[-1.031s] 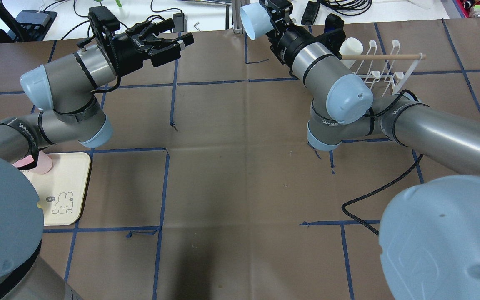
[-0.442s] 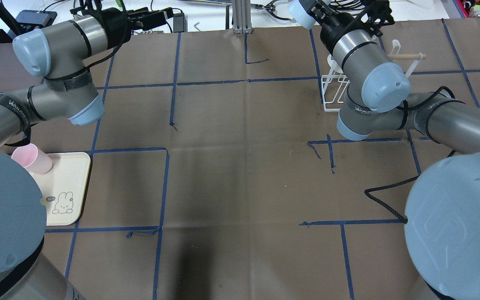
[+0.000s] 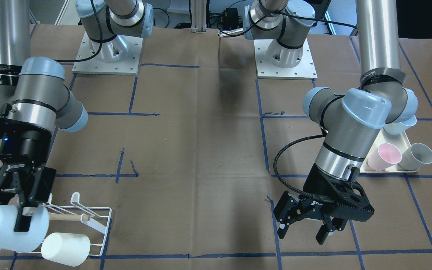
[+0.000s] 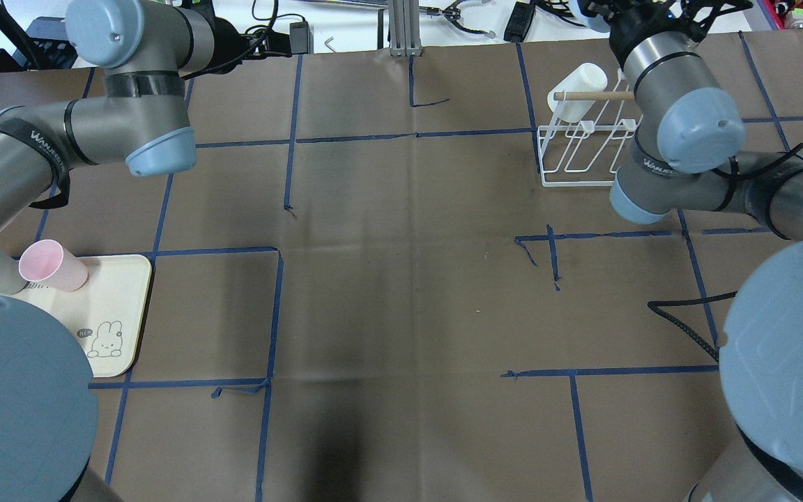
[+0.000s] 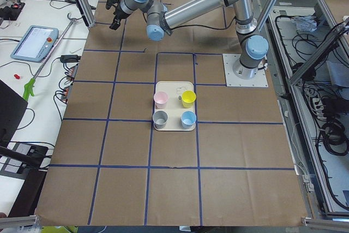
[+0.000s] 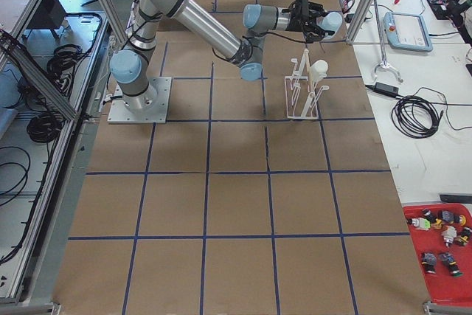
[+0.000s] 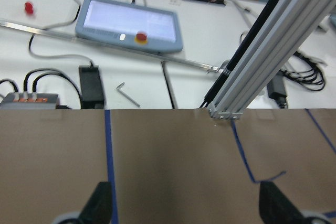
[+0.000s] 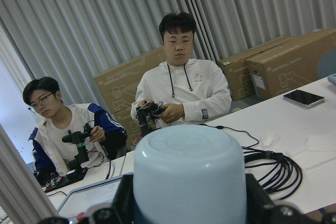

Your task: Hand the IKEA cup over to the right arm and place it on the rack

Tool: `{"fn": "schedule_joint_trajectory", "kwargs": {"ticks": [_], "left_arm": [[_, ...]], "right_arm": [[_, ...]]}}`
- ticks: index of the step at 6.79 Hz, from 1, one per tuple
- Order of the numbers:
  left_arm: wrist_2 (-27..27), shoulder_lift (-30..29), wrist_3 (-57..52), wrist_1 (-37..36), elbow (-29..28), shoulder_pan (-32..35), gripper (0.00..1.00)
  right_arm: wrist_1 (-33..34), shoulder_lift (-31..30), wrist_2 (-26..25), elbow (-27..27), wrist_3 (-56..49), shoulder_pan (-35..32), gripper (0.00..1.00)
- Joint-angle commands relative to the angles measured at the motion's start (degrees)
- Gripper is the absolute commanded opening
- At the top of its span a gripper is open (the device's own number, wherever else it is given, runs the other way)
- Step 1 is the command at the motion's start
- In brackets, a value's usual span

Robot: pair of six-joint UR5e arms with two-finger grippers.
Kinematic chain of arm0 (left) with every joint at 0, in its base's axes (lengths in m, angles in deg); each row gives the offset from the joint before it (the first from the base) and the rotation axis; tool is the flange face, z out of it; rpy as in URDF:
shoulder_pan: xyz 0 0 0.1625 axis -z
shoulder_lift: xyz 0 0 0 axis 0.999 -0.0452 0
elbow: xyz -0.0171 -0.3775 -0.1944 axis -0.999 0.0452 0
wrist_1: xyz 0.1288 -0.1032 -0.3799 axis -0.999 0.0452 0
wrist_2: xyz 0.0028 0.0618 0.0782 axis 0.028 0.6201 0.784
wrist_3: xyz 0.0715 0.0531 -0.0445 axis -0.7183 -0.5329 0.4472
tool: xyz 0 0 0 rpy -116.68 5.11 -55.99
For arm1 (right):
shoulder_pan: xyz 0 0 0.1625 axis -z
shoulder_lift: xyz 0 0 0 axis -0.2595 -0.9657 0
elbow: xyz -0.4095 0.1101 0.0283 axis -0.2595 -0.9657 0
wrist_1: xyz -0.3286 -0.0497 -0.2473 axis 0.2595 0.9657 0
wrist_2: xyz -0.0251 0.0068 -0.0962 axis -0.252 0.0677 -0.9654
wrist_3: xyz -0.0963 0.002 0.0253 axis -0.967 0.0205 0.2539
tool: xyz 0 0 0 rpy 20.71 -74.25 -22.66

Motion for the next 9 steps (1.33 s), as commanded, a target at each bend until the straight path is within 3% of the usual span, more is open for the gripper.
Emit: {"fn": "schedule_joint_trajectory", "kwargs": {"ticks": [1, 2, 4, 5, 9], "left_arm": [[6.3, 3.5, 1.4, 22.6, -2.6, 1.1, 0.99], [6.4, 6.0, 2.3, 34.0, -4.7, 1.1, 0.99], [11.5, 12.0, 2.3, 51.0, -8.4, 1.1, 0.98], [11.6, 14.4, 2.2, 54.4, -8.4, 1.1, 0.98], [11.3, 17.8, 2.2, 55.1, -5.9, 1.2, 1.0]], "right_arm": [[-5.6, -0.4, 1.3, -0.2, -8.4, 5.7, 0.14], [-10.9, -0.3, 1.4, -0.5, -10.6, 7.8, 0.14], [-11.7, 1.1, 2.5, -0.7, -15.2, 10.1, 0.11], [-11.6, 2.6, 3.6, -2.3, -17.4, 10.2, 0.1], [-11.2, 7.2, 3.4, -3.2, -20.7, 9.6, 0.1]]}}
